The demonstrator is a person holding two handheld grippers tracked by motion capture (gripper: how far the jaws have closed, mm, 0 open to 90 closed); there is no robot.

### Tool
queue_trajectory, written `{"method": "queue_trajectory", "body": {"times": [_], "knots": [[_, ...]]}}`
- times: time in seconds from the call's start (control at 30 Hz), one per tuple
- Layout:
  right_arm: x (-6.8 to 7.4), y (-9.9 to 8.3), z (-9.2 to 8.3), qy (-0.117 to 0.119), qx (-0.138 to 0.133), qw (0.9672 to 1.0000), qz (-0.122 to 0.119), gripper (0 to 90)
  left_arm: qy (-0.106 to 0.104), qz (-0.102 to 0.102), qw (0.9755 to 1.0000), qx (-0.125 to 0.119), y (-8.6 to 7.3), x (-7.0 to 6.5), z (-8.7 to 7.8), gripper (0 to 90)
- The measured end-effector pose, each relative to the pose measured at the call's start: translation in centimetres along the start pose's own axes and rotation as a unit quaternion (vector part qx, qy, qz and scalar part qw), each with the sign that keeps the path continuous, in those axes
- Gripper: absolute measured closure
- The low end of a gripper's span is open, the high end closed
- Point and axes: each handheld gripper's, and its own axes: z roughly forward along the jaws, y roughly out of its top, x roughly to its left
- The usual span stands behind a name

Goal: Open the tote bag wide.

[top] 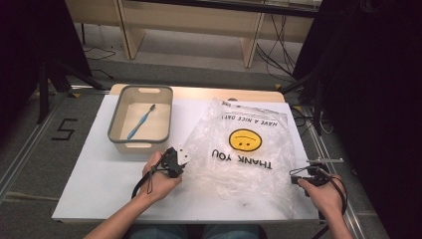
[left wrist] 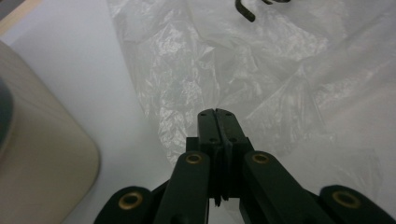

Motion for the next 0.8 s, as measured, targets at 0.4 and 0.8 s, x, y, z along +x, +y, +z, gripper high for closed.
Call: {"method": "queue_trajectory", "body": {"times": [0.4,0.8], "knots": [[3.4,-0.2,-0.5,0.045,0.001,0.9986,-0.026,90.0,0.066,-0.041,0.9969,-0.008,1.4,2.7,1.8,89.4],[5.1,-0.8,-0.2,0.069,0.015,0.9962,-0.051,90.0,0.102,-0.052,0.9932,-0.022,3.8,3.3,2.9,89.2]]}}
